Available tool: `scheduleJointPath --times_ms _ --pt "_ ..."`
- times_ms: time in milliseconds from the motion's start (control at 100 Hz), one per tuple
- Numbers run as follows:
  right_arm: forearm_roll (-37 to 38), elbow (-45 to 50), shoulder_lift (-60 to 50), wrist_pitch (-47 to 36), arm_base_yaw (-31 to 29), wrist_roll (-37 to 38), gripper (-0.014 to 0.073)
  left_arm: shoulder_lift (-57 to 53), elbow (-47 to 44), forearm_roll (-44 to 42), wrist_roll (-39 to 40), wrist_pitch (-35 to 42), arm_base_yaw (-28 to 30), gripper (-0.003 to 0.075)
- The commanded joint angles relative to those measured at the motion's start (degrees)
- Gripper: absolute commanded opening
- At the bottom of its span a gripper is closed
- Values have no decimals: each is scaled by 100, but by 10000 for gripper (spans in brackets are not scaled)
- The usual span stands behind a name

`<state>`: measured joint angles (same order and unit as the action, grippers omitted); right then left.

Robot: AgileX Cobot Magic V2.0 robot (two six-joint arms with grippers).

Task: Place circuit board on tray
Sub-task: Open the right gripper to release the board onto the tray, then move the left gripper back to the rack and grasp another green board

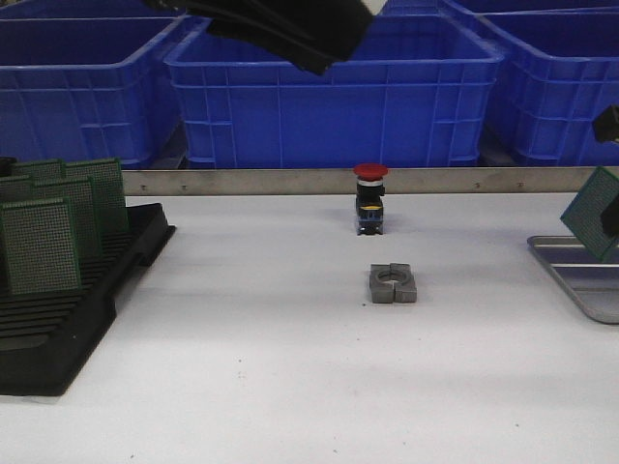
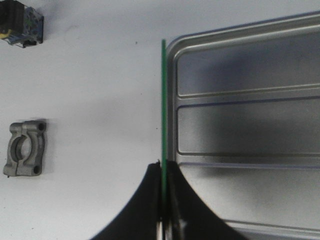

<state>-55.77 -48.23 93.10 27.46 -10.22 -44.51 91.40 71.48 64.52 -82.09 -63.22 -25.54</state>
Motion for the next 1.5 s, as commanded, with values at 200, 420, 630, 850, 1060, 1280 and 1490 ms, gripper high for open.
scheduleJointPath --times_ms 200,420,630,850,1060,1280,1490 --pt "-139 -357 177 -164 -47 -146 238 -208 174 406 33 -67 -53 619" --pt "-127 -357 164 -314 -149 -169 635 -208 174 121 33 95 221 619" --pt "71 -357 133 -401 -282 -169 633 -208 174 -762 33 57 965 619" --pt "72 -357 133 -411 -360 -169 633 -208 174 -2486 33 96 1570 619" --pt "72 -357 133 -434 -359 -169 633 -208 164 -4087 33 148 1733 619" --pt "72 -357 133 -427 -359 -169 633 -112 164 -4380 106 522 1733 619" --pt "72 -357 133 -347 -359 -169 633 335 164 -4471 132 607 1733 619"
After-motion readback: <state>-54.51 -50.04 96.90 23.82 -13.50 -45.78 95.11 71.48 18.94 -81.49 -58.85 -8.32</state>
